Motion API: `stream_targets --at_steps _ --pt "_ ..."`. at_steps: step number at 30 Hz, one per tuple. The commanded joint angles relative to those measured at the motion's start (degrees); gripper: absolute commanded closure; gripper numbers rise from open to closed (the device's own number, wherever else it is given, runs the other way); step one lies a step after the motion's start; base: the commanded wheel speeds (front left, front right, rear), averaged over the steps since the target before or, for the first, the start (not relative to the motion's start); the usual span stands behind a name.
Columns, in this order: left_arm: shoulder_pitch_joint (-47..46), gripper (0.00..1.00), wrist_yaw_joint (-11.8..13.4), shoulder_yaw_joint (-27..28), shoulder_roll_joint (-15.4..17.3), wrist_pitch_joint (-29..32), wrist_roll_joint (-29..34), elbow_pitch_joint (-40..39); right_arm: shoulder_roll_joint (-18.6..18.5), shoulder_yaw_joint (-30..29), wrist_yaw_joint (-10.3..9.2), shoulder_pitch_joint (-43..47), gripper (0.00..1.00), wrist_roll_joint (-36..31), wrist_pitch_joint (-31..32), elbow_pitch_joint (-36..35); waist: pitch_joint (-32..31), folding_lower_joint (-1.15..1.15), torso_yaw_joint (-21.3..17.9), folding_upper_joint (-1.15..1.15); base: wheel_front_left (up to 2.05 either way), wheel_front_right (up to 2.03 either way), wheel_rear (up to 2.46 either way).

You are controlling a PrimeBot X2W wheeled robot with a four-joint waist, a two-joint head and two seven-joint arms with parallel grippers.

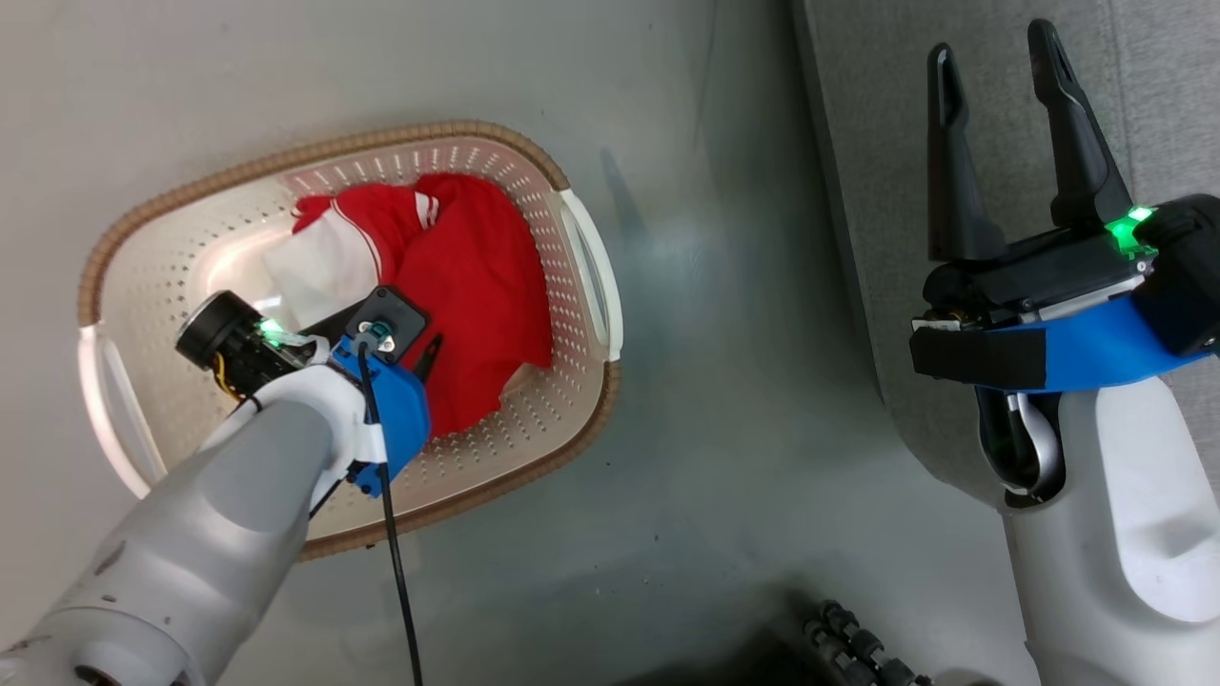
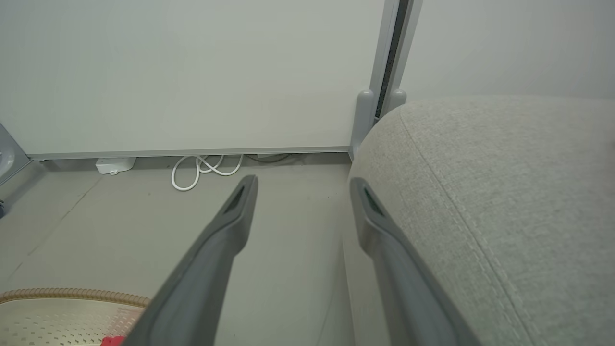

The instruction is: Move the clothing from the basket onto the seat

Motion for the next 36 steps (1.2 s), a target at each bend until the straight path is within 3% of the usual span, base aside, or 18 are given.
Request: stream_targets --at_steps 1,6,23,24,25,26,27,36 --pt "-1.7 0.00 -0.1 -2.0 1.2 1.5 -1.8 -0.2 0.1 0.3 0.01 -1.3 0.00 0.5 -0.2 -0.7 2.9 -0.01 -0.9 0.00 0.00 0.00 0.00" --pt "-3.8 0.00 -0.1 -4.8 3.1 3.8 -5.2 0.2 0.1 0.9 0.01 -1.9 0.00 0.8 -0.2 -2.1 6.6 -0.01 -1.6 0.00 0.00 0.00 0.00" --pt "-7.1 0.00 -0.1 -7.0 3.7 6.0 -8.7 4.6 0.1 0.6 0.01 -2.6 0.00 0.6 -0.2 -6.3 13.0 -0.01 -3.3 0.00 0.00 0.00 0.00" --pt "-7.1 0.06 -0.1 -7.0 3.5 6.5 -8.7 4.7 0.1 0.6 0.01 -2.6 0.00 0.5 -0.2 -6.4 13.0 -0.01 -3.3 0.00 0.00 0.00 0.00" --pt "-7.2 0.55 -0.1 -7.1 3.5 6.7 -8.6 4.8 0.1 0.4 0.01 -2.7 0.00 0.5 -0.2 -6.4 13.1 -0.01 -3.3 0.00 0.00 0.00 0.00" --pt "-7.4 0.89 -0.1 -7.1 3.4 6.7 -8.6 4.9 0.1 0.4 0.01 -2.7 0.00 0.4 -0.2 -6.5 13.1 -0.01 -3.2 0.00 0.00 0.00 0.00" --pt "-7.4 1.00 -0.1 -7.2 3.2 6.9 -8.5 5.0 0.1 0.4 0.01 -2.7 0.00 0.4 -0.2 -6.6 13.1 -0.01 -3.2 0.00 0.00 0.00 0.00" --pt "-7.9 1.00 -0.1 -7.3 2.2 6.2 -8.9 5.0 0.1 0.0 0.01 -2.8 0.00 0.0 -0.2 -5.9 11.7 -0.01 -2.2 0.00 0.00 0.00 0.00"
